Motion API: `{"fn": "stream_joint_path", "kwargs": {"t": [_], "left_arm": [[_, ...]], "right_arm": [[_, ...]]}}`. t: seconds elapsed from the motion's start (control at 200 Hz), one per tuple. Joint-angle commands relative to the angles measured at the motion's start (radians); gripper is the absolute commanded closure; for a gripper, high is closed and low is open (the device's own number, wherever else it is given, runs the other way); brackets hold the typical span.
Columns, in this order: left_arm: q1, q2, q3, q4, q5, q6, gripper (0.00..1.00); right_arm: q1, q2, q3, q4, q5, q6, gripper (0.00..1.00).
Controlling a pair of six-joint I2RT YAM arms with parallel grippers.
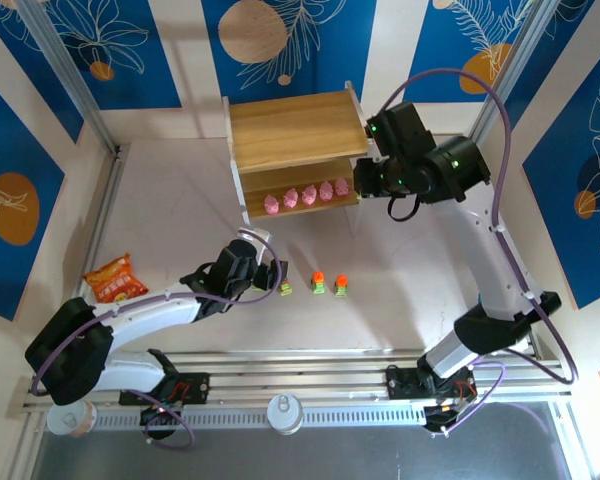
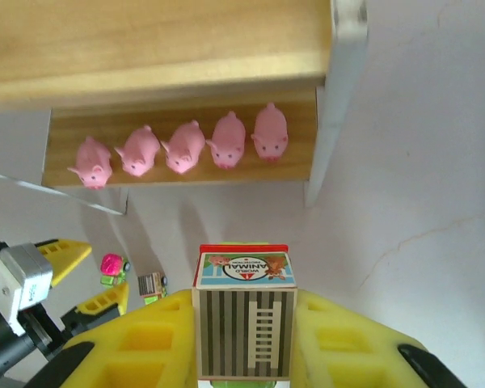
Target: Place and organize the plastic toys onto the shelf
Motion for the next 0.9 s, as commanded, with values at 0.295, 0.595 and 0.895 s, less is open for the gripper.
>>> {"fn": "stream_joint_path", "kwargs": {"t": [0.295,0.595,0.895], "left_arm": [[0.007,0.016,0.012,0.019,0.087,0.043,0.23],[0.007,0.012,0.012,0.019,0.089,0.046,0.23],[0.006,0.022,0.015,0.019,0.091,0.047,0.23]], "right_arm": [[-0.071,0.236,0.403,-0.120,-0.034,-0.089,0.78],[-0.125,0.282,0.480,-0.032,-0.060,-0.117,0.77],[-0.116,0.333,0.507,0.040,-0.074,-0.160,0.77]]}}
